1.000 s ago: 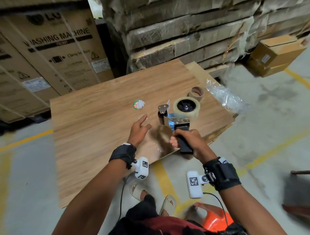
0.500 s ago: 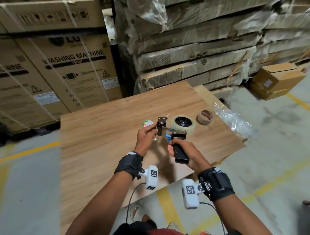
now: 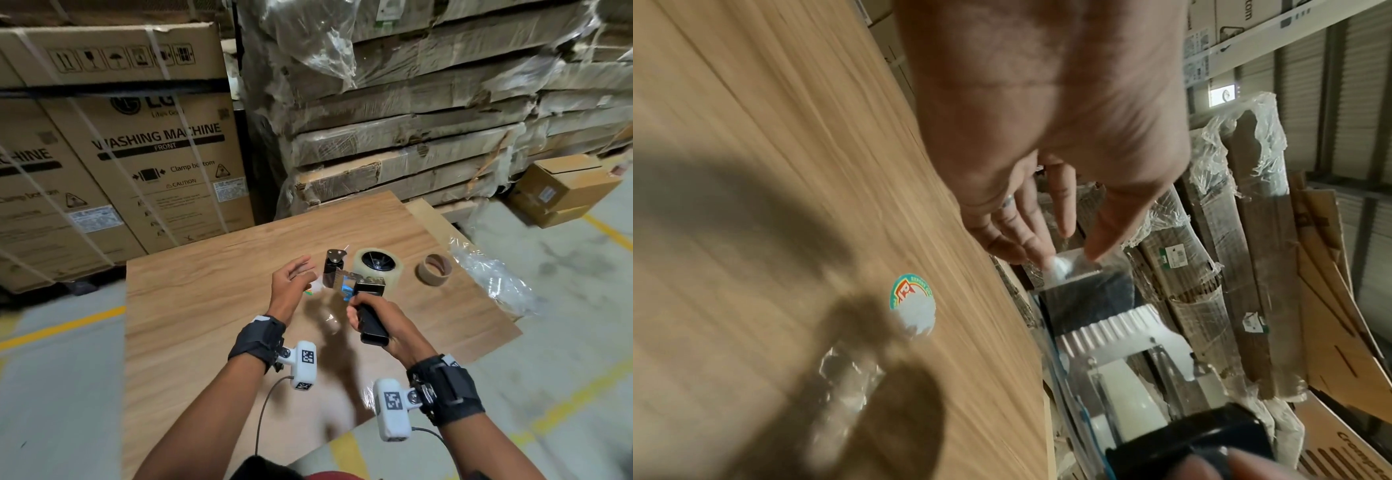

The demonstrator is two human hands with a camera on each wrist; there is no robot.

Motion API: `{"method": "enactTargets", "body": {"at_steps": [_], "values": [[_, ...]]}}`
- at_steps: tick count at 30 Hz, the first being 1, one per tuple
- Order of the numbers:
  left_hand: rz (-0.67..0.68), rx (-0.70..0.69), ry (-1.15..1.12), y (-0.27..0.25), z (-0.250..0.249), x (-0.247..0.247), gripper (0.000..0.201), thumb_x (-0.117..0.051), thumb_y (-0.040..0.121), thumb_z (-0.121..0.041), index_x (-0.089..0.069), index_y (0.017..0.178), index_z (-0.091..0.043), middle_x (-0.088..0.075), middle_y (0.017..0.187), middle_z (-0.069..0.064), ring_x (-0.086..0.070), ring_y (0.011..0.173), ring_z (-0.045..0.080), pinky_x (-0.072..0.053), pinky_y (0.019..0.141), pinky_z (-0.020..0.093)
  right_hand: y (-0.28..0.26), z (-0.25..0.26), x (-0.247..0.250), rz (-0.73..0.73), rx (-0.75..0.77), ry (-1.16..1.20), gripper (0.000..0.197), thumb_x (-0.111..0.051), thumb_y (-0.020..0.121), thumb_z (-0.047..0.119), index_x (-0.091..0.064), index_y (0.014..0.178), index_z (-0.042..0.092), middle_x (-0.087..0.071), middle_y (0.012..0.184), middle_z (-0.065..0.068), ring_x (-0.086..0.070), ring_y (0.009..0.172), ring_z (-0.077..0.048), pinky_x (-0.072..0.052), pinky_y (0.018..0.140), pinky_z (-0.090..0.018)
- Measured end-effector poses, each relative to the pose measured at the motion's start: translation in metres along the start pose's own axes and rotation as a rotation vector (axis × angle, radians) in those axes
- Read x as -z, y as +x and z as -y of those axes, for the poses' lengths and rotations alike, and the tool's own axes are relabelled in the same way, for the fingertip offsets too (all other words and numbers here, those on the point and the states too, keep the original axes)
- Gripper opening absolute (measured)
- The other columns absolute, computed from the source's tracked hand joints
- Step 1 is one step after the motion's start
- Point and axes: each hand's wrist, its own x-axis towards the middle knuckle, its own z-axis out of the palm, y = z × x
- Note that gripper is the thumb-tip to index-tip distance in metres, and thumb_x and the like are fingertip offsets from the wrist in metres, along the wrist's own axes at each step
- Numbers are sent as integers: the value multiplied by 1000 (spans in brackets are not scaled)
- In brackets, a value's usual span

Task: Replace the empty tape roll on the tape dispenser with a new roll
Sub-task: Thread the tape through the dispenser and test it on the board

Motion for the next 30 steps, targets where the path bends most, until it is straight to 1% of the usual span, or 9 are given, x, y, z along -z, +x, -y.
{"method": "enactTargets", "body": {"at_steps": [4, 8, 11, 13, 17, 20, 24, 27, 30], "values": [[65, -37, 70, 10, -9, 8, 42, -60, 88, 8, -65, 126, -8, -73, 107, 8, -65, 71, -11, -47, 62, 4, 10, 2, -10, -11, -7, 16, 12, -66, 83, 2, -64, 92, -5, -62, 71, -17, -57, 57, -23, -54, 52, -27], [63, -68, 96, 23, -8, 19, 32, -63, 87, 5, -70, 118, -3, -71, 97, 8, -60, 64, -15, -42, 58, 2, 15, 4, -23, -15, -16, 58, 5, -63, 86, -3, -64, 89, -7, -60, 69, -16, -58, 54, -20, -55, 49, -25], [48, -67, 85, 28, -3, 29, 26, -67, 87, 2, -73, 113, 2, -69, 83, -3, -58, 62, -13, -42, 58, 3, 16, 5, -28, -12, -27, 55, 4, -62, 87, -4, -65, 86, -6, -61, 67, -15, -60, 53, -19, -55, 48, -24], [33, -78, 85, 30, 0, 33, 24, -70, 87, 0, -74, 110, 2, -70, 82, -5, -59, 63, -12, -44, 59, 6, 18, 5, -30, -8, -28, 46, 4, -61, 87, -4, -64, 85, -6, -61, 66, -15, -59, 52, -18, -55, 48, -24], [-39, -128, 88, 33, 5, 33, 17, -77, 82, -1, -76, 99, 2, -73, 81, 0, -63, 64, -8, -46, 61, 10, 24, 6, -33, 30, -21, -23, 8, -61, 86, 0, -65, 80, -1, -60, 66, -15, -56, 51, -19, -51, 48, -24], [-96, -159, 101, 33, 6, 30, 13, -80, 80, -2, -78, 92, -5, -75, 81, 3, -65, 67, -4, -48, 63, 11, 27, 8, -35, 53, -30, -37, 7, -61, 87, -1, -65, 81, -1, -60, 66, -15, -56, 50, -19, -51, 47, -24], [-125, -207, 128, 35, 2, 26, 14, -78, 81, -1, -79, 94, -5, -76, 87, 5, -67, 71, -2, -51, 68, 15, 32, 15, -35, 80, -38, -48, 5, -62, 86, -2, -65, 83, -2, -61, 66, -15, -57, 48, -19, -52, 46, -25], [-156, -237, 161, 37, -3, 20, 14, -79, 80, -1, -79, 93, -6, -77, 87, 4, -67, 72, -2, -51, 69, 15, 36, 24, -33, 116, -37, -80, 6, -61, 86, -1, -65, 82, -2, -60, 66, -15, -56, 46, -19, -50, 44, -25], [-189, -255, 198, 42, -8, 11, 13, -78, 81, -1, -80, 91, -9, -77, 87, 2, -69, 75, 2, -54, 73, 18, 40, 36, -30, 150, -46, -73, 9, -58, 88, -3, -62, 80, -3, -59, 64, -15, -55, 44, -18, -50, 43, -25]]}}
